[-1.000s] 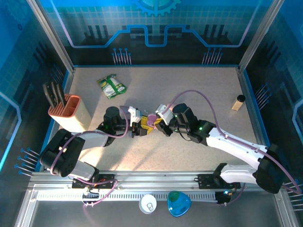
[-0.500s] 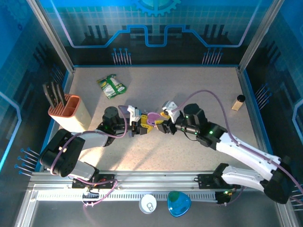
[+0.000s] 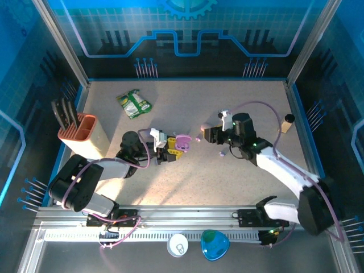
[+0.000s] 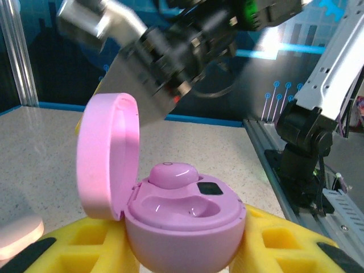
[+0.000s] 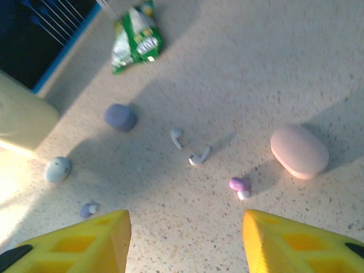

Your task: Insert the wireless bluetooth earbuds into the charging case

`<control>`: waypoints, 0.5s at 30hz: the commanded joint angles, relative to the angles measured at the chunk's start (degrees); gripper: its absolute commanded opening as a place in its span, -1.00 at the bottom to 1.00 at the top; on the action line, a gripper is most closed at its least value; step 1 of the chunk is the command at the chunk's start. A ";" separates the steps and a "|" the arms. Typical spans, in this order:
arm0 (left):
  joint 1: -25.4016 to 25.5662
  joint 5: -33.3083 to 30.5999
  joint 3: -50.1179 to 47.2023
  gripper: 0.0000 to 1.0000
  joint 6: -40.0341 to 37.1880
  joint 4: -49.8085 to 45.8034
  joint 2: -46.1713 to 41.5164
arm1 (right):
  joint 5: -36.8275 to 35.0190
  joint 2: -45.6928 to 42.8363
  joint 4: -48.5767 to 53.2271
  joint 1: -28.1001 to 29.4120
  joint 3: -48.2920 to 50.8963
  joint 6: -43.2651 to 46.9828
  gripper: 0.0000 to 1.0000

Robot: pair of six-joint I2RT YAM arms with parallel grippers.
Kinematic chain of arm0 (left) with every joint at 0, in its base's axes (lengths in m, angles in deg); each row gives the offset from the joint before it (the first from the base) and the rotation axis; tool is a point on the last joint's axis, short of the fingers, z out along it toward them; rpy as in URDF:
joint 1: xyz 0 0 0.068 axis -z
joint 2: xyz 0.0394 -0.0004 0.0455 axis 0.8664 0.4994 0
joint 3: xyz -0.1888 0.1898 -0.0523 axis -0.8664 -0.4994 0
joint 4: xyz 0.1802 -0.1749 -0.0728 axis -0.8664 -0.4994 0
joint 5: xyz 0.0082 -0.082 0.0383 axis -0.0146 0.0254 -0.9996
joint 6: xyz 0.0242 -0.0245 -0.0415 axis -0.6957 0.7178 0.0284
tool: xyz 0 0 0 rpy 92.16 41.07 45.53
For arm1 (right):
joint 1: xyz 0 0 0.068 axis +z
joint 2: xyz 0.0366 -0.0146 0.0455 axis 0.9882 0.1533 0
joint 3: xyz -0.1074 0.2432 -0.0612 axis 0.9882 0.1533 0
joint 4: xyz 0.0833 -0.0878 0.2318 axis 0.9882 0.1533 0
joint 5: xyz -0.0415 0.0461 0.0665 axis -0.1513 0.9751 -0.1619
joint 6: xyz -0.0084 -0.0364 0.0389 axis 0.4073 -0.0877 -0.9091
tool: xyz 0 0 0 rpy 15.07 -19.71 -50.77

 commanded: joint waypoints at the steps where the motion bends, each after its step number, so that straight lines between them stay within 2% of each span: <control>1: -0.50 2.02 -1.24 -0.27 2.73 7.43 1.13 | 0.48 5.89 5.03 -0.19 -5.14 -1.52 0.11; 9: -1.09 3.00 -1.53 -0.26 5.10 10.95 2.70 | 3.70 23.88 11.68 0.81 -18.24 0.38 0.18; 15: -1.86 3.00 -2.04 -0.26 5.07 10.95 2.11 | 3.62 32.68 15.24 1.92 -25.39 3.66 0.22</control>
